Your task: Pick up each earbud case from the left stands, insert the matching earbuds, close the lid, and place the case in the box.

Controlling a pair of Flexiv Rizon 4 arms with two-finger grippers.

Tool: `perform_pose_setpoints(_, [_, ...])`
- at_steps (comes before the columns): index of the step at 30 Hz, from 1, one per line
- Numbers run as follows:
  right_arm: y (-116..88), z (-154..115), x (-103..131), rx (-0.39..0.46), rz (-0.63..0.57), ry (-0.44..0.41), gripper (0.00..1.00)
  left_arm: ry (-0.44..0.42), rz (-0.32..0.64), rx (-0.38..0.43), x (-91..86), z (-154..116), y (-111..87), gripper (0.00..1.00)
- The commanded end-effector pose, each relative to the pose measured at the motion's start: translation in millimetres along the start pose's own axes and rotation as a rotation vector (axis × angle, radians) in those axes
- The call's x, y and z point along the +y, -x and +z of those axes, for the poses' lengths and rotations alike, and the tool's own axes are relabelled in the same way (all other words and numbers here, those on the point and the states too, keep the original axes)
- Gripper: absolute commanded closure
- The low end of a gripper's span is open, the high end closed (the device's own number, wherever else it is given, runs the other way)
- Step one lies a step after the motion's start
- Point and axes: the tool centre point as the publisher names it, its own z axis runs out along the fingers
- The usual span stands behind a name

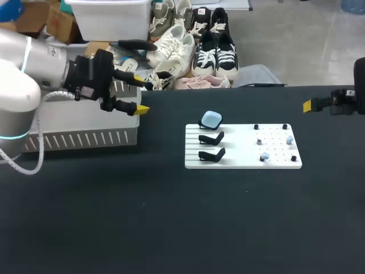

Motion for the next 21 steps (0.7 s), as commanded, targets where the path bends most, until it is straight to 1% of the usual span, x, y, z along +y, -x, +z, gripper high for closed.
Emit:
perform_pose_setpoints(1, [0,0,-1,0.002,-0.001,0.005,0.00,-0.031,0.001,-0.005,7.8,24,1.6,0.00])
perform_pose_setpoints(5, [0,0,-1,0.002,-0.001,0.005,0.00,-0.045,0.015,-0.001,7.0,38,2.7,0.00])
perform_pose_setpoints(12, [0,0,-1,0.002,-0.001,0.005,0.00,-0.059,0.022,-0.005,10.7,56,5.3,0.00])
perform_pose_setpoints(16, [0,0,-1,0.002,-0.001,0.005,0.00,-0.088,0.028,-0.017,8.7,63,6.4,0.00])
perform_pose_setpoints(21, [0,0,-1,0.002,-0.001,0.005,0.00,-0.097,0.026,-0.019,6.7,76,3.4,0.00])
